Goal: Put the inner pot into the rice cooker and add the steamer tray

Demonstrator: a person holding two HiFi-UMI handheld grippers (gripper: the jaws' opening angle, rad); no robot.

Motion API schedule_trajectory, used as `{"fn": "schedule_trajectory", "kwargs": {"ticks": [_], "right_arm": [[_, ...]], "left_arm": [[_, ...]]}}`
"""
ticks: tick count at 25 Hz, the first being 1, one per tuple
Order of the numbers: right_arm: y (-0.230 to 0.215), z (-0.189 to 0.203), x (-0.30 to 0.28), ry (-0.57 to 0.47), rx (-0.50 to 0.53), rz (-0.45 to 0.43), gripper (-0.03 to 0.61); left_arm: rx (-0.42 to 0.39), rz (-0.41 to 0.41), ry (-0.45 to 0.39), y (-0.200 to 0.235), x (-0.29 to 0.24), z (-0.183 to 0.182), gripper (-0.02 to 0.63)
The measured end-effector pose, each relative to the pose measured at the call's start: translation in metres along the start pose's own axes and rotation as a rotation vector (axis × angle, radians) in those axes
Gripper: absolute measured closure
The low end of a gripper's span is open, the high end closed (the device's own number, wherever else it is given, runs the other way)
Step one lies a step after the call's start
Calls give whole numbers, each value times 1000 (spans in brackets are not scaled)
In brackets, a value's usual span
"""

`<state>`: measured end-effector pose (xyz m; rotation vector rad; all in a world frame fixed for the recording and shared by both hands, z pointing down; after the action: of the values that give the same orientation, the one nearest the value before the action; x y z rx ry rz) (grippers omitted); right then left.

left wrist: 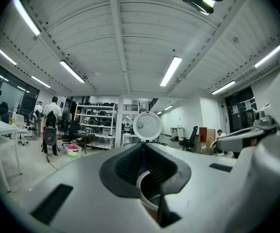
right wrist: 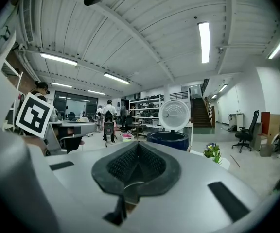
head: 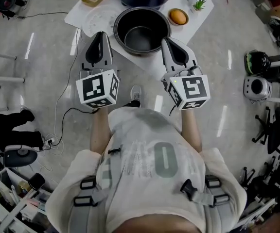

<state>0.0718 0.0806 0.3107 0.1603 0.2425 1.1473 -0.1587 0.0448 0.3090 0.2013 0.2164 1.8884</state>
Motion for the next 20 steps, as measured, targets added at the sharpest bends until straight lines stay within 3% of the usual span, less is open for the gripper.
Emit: {"fn": "schedule_trajectory", "kwargs": {"ticks": [7,20], "right_arm": [[-14,-4,-53,-1,-2,8,569],[-59,-3,-95,-10,-14,-38,569]], "left_arm": [[-17,46,-23,14,-53,-10,577],[-40,-47,-34,7,-85,-18,577]]}}
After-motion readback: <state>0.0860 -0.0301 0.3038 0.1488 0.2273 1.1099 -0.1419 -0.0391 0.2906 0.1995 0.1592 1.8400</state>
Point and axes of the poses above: the fingertips, and each gripper's own axes: x backward along the fingers, y to its left, z out of its underside, the point moved 9 cm from there along x, backward along the fingers, and after that the axes turned 14 degrees about x, right-handed, at the moved point
